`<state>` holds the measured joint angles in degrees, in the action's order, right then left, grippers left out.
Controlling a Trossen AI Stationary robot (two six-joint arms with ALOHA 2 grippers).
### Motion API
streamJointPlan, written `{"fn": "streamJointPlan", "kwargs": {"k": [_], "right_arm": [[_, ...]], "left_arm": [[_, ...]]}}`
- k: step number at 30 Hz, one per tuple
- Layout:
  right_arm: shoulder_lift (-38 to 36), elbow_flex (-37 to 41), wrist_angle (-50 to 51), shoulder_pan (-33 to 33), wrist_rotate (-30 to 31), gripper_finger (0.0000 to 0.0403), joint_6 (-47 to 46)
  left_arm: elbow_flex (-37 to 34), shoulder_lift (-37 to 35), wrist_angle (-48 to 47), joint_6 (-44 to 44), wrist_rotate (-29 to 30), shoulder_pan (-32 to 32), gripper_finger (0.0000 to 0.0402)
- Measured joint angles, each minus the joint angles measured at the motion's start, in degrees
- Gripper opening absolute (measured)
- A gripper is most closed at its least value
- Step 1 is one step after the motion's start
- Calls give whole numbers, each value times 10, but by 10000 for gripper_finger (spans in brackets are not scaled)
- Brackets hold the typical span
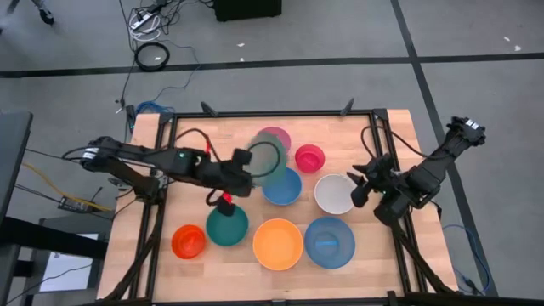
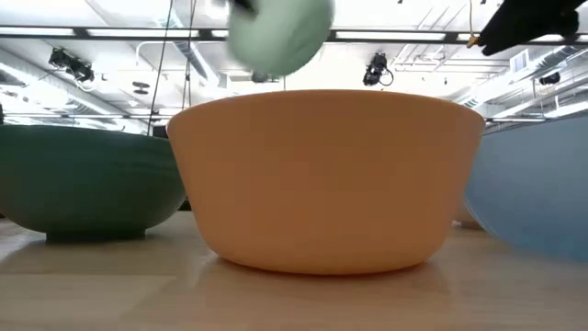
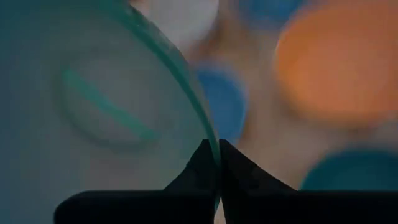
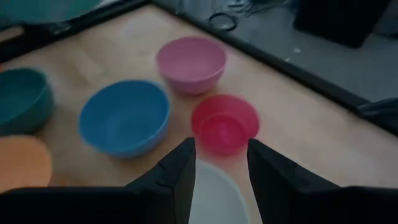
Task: Nest bowls inside each other
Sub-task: Stack the light green bowl on top of the light blue bowl
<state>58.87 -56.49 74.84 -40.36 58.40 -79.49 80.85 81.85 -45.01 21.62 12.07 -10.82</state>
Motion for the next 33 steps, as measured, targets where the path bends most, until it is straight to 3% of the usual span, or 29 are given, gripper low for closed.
{"fn": "streamJointPlan", "kwargs": {"k": [11,17,24,33], "right_arm": [[0,-5,0,32,197,134,-8],[0,-51,-18,33,292,134,66],[0,-98,-99,33,307,134,225],[0,-104,-224,33,296,134,394]], "left_arm": [[65,135,108,48,-150,-21,7],[112,206,182,67,-221,-19,7],[138,265,246,59,-299,-1,7],[138,297,259,-28,-396,15,7]]}}
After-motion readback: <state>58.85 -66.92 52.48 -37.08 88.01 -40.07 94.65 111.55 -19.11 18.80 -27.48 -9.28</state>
